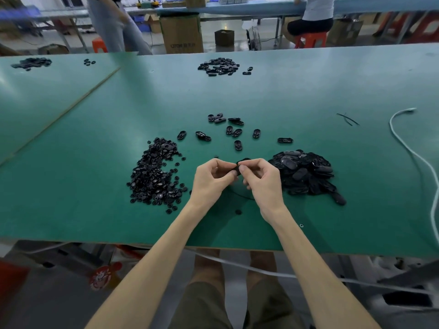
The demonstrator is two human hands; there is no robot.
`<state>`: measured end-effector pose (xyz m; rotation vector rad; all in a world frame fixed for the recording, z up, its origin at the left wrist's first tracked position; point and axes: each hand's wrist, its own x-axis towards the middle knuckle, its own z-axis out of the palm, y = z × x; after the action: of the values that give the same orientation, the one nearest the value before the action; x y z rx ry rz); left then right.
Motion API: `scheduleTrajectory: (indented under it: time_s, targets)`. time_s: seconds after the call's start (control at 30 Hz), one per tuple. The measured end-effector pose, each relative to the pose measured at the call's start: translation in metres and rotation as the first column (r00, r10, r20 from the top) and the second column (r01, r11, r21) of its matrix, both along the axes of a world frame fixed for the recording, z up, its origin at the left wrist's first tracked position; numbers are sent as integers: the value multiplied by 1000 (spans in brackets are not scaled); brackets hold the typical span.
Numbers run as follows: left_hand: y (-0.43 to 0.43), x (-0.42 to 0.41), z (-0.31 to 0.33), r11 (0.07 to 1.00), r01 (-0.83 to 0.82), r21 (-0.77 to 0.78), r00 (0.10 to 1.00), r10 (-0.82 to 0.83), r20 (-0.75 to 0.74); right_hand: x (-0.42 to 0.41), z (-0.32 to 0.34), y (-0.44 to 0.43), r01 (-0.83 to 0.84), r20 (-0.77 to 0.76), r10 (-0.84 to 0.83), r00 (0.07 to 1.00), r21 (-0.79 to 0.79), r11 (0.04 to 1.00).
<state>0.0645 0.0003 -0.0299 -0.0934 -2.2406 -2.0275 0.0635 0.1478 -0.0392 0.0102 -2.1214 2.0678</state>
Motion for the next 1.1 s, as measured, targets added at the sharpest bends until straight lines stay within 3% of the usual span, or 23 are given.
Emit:
scheduleTrajectory:
  time_s: [0.13,0.37,0.53,0.8,0.93,1.03,1.1]
  targets:
    - [-6,0,0,994,44,101,999,-45,3,0,-1,1,14,0,-14,1000,-41,999]
    - [-2,-3,0,1000,8,17,1000,-8,-13,-1,-1,0,13,5,-13,1000,-20,1000]
    - [14,-16,25,991,-87,-98,984,70,-166,-2,0,-2,46,15,-45,999,-55,997]
    - [75,-45,62,927,193,-321,962,-243,-124,-2,1,-3,-9,38,11,999,-49,999]
    - [62,-55,58,928,114,-353,976,-171,-133,3,2,0,-15,28,16,999,-37,999]
    - [38,-62,51,847,-28,-531,991,-46,-126,3,1,0,4,51,-3,999,-22,1000]
    - [26,-64,45,778,-18,-628,998,-26,-62,2,1,0,18,44,-17,999,-22,1000]
